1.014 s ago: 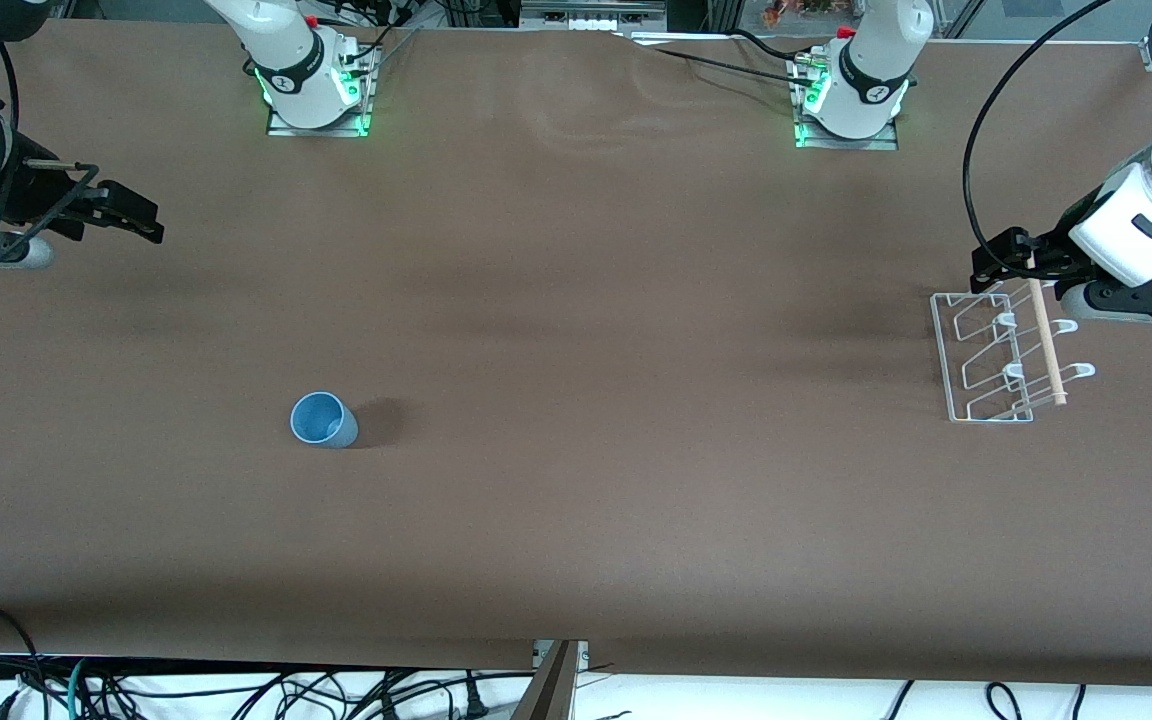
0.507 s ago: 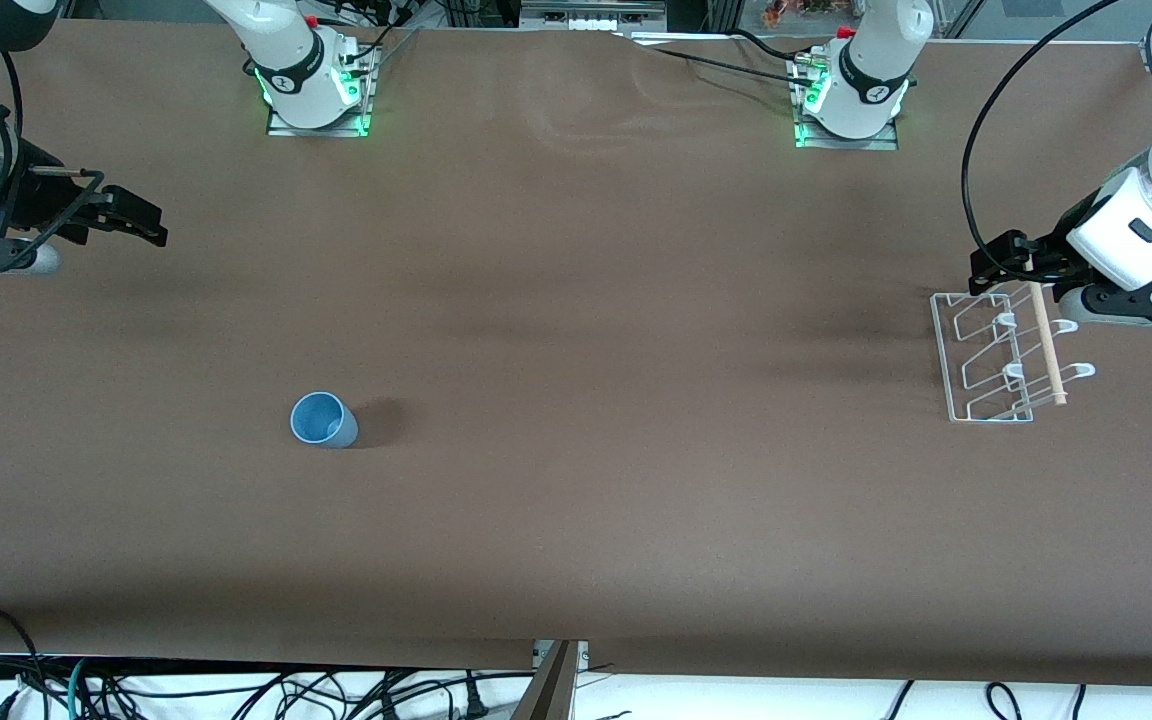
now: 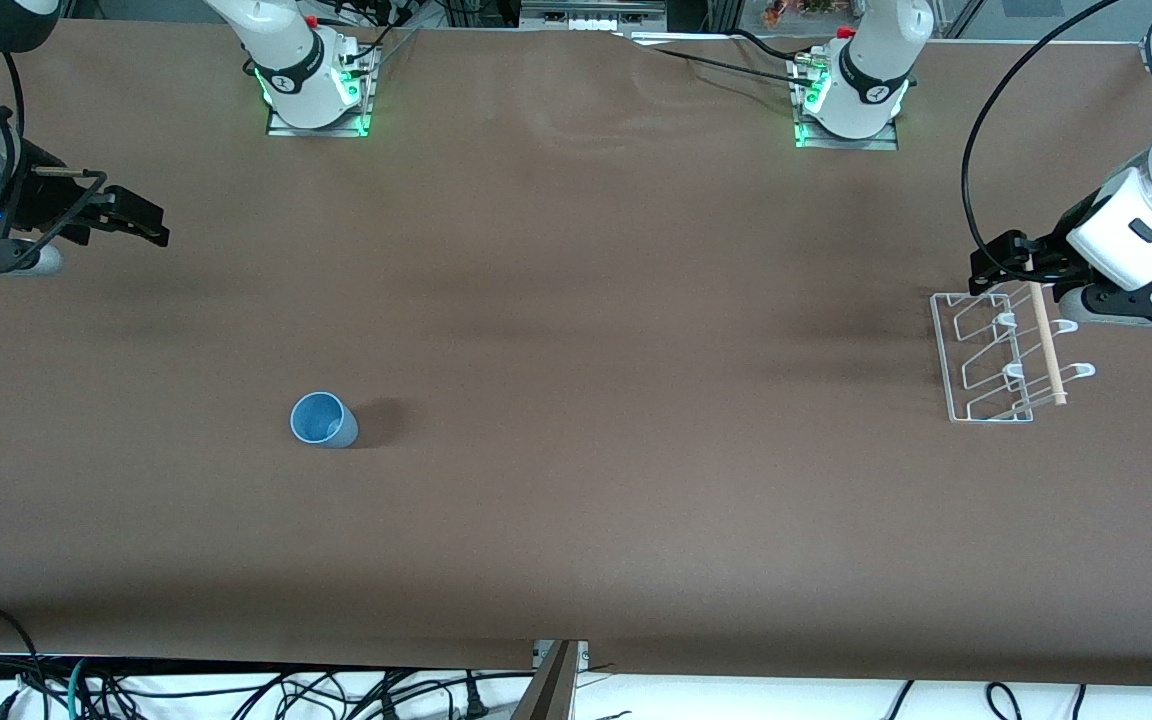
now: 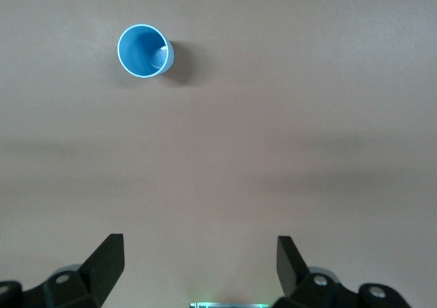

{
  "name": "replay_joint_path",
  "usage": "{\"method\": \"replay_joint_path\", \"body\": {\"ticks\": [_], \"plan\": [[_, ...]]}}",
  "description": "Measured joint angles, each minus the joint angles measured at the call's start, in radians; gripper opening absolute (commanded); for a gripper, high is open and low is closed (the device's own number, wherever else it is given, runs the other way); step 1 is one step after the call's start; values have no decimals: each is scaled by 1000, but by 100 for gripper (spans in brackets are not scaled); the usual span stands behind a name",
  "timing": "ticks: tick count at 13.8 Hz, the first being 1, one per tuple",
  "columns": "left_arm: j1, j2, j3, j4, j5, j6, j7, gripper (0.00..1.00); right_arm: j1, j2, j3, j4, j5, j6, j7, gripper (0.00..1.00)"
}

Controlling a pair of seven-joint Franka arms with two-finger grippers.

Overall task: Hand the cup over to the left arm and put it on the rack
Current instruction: 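Reach the right gripper down to the blue cup and grasp it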

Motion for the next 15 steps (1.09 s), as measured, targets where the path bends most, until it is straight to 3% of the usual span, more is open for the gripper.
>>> {"method": "replay_joint_path", "body": {"ticks": [9,15], "plan": [[0,23,0,0,0,40,0,100,3,23,6,0,0,-1,0,99],[0,39,0,0,0,72,0,100,17,105,10,0,0,27,0,99]]}}
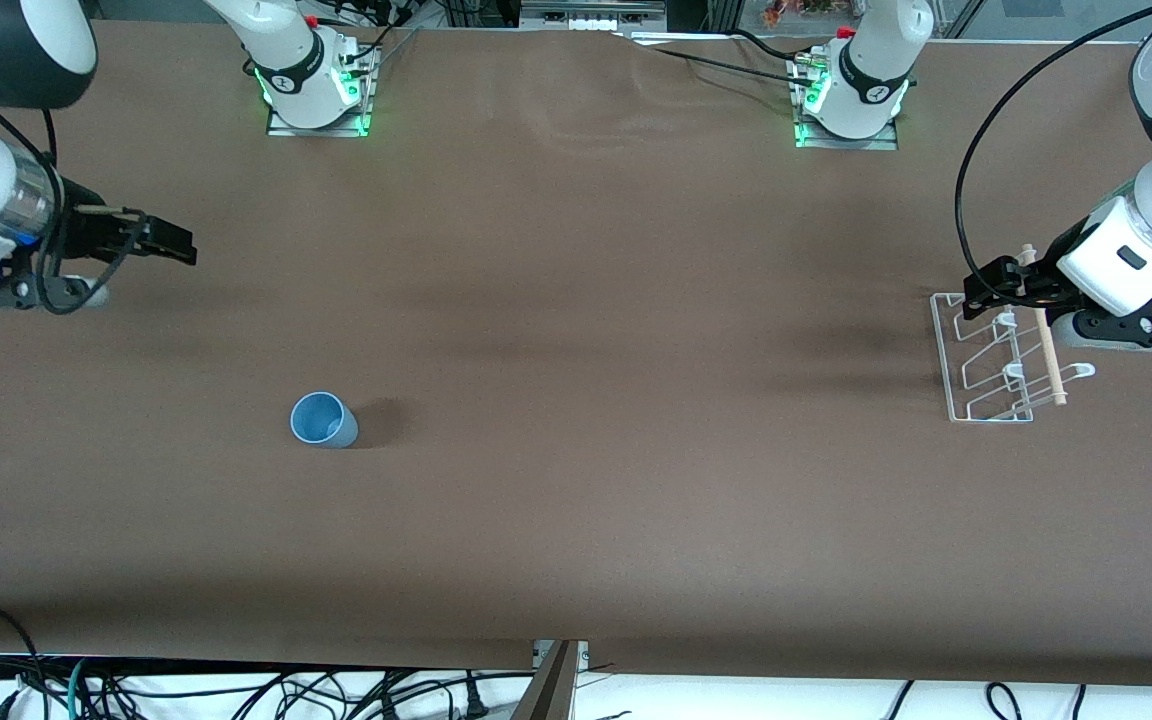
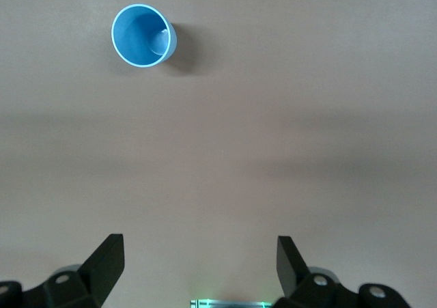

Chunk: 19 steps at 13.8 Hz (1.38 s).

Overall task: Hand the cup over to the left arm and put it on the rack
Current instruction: 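Reach the right gripper down to the blue cup and grasp it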

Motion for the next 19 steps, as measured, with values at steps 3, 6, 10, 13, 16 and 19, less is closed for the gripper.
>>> {"method": "replay_joint_path", "body": {"ticks": [3,6,10,13,16,19], "plan": [[0,0,0,0,0,1,0,100,29,84,2,0,0,61,0,99],[0,0,0,0,0,1,0,100,38,156,2,1,0,151,-15,99],[0,0,1,1,0,2,0,100,68,267,2,6,0,325,-23,99],[2,-2,5,1,0,2,0,100,91,369,2,54,0,388,-21,99],[4,-3,7,1,0,-2,0,100,90,444,-1,109,0,426,-29,99],[4,-4,7,1,0,-4,0,100,90,484,-2,133,-8,441,-31,99]]}}
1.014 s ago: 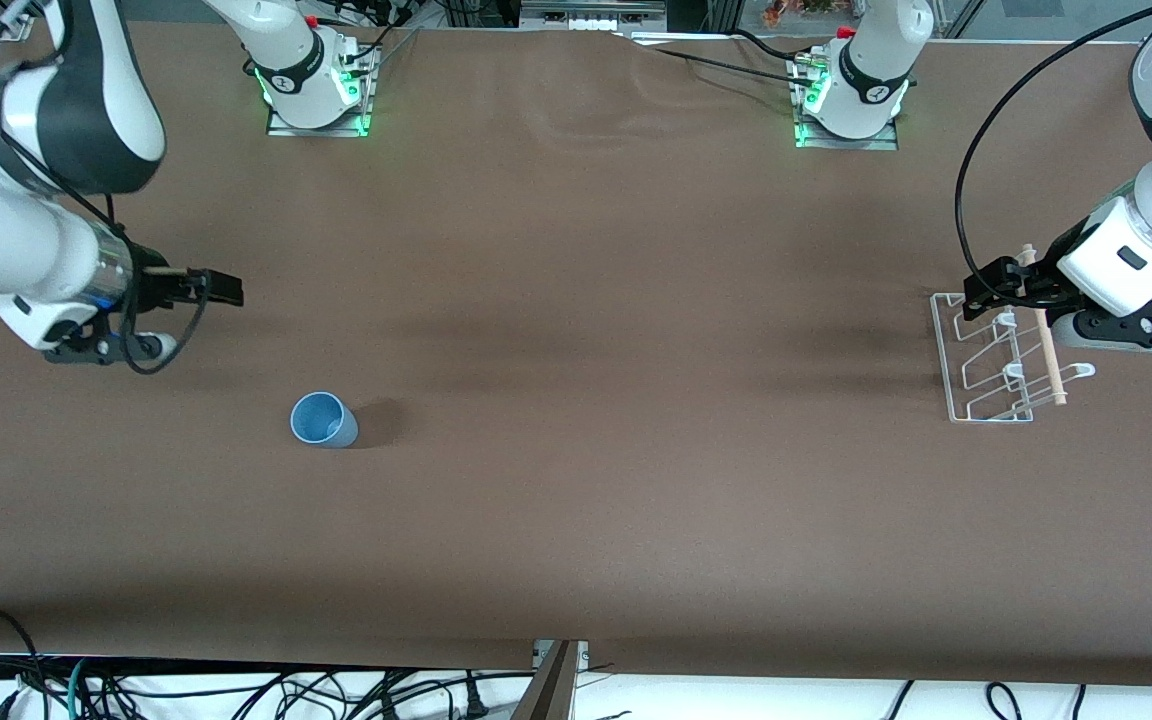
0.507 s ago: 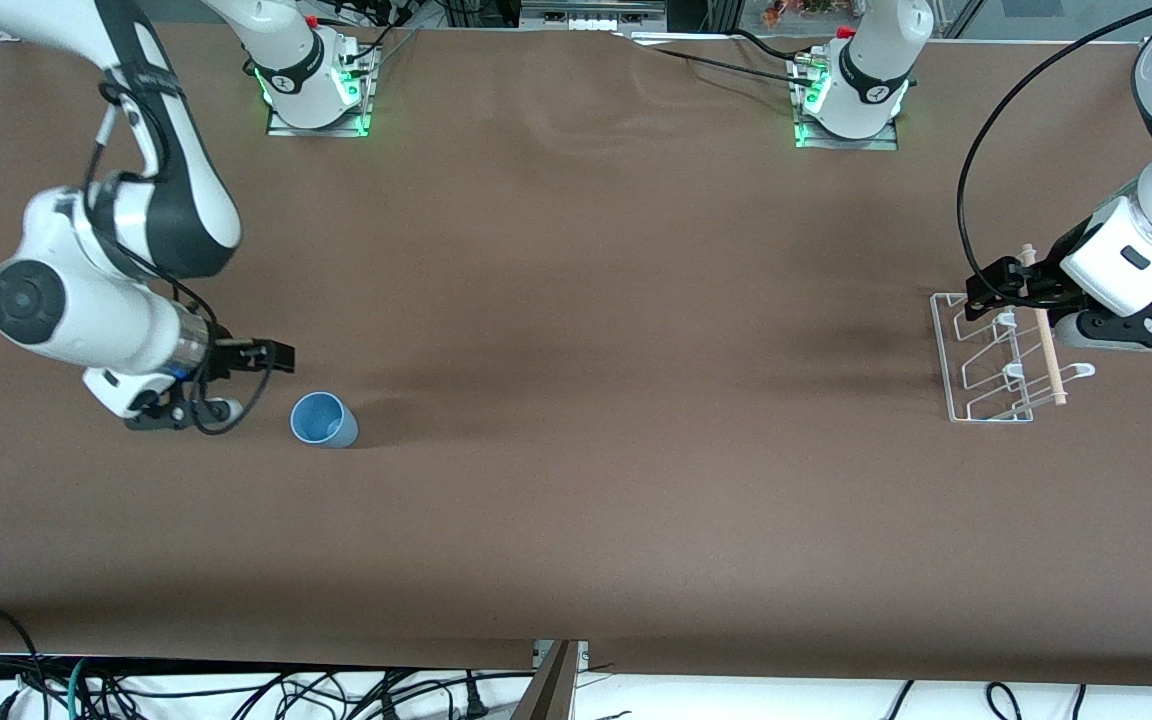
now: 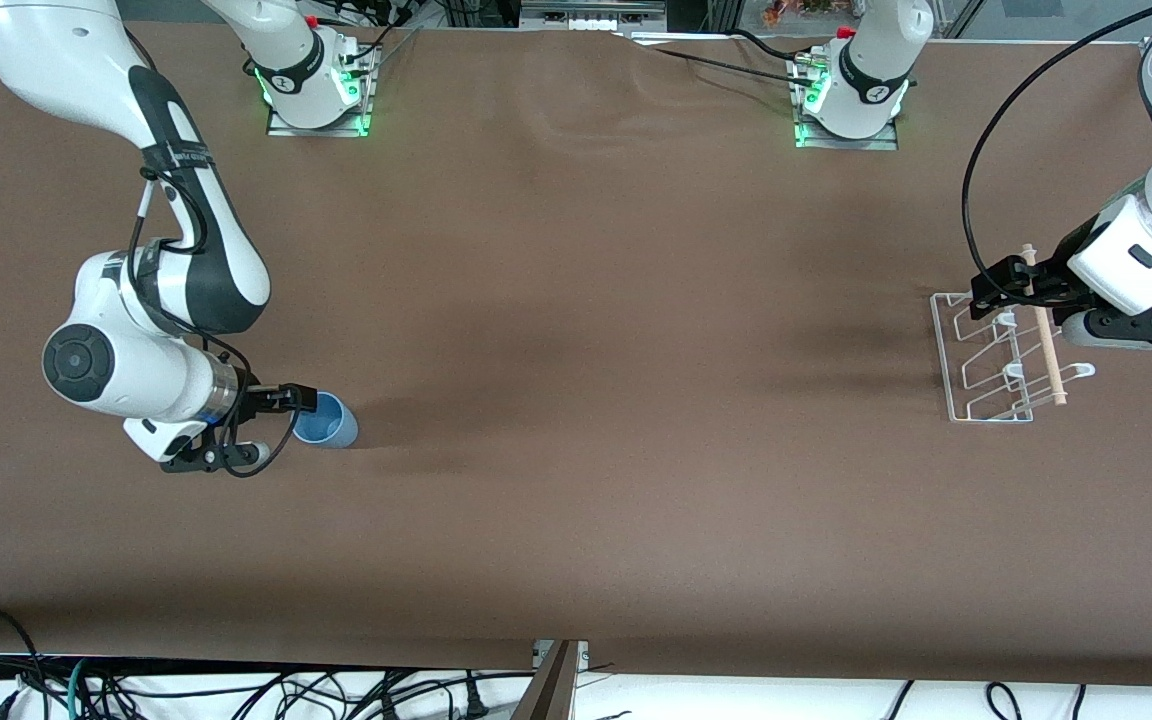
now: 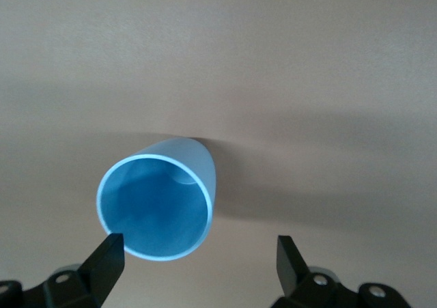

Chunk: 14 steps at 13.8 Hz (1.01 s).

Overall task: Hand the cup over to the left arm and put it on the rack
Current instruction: 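Reach the right gripper down to the blue cup and grasp it, then lift the blue cup with the right gripper while the left gripper approaches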

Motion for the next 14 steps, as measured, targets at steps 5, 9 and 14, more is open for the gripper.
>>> {"method": "replay_joint_path", "body": {"ticks": [5,9,14], "plan": [[0,0,0,0,0,-1,0,100,0,34,0,3,-6,41,0,99],[-1,0,-3,0,0,-2,0,100,9,70,0,3,-6,88,0,66],[-1,0,-3,0,0,-2,0,100,12,78,-1,5,-7,97,0,0]]}}
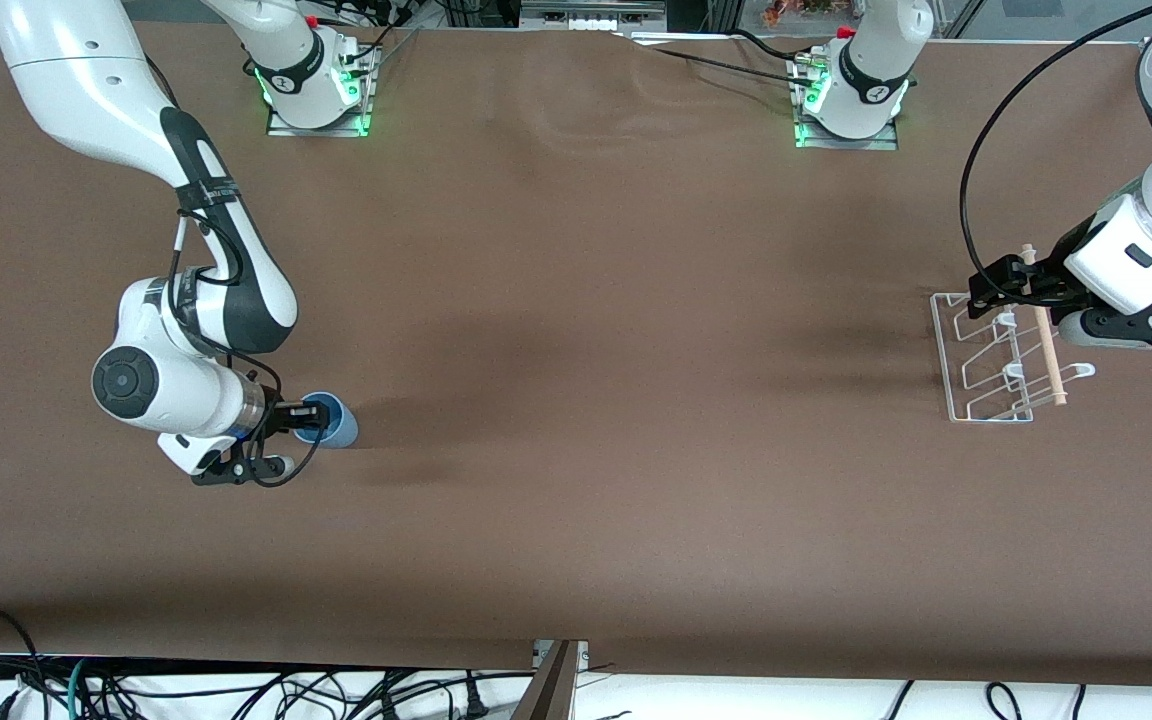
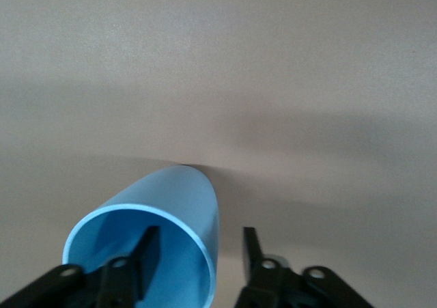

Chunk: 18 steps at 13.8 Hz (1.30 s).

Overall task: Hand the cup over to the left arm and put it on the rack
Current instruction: 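Lift the blue cup with the right gripper while the left gripper approaches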

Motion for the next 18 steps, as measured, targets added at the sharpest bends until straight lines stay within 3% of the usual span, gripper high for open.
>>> {"method": "replay_joint_path", "body": {"ticks": [6,9,11,15,18], "plan": [[0,0,0,0,0,-3,0,100,10,0,1,2,16,0,55,0],[1,-4,2,10,0,-45,0,100,18,0,27,33,104,-4,174,0],[1,-11,2,33,-1,-99,0,100,34,0,69,58,153,-41,256,0],[1,-17,3,42,-21,-164,0,100,55,-3,210,142,302,-90,524,0],[2,5,3,40,-138,-170,18,100,77,-15,330,233,315,-123,763,0]]}}
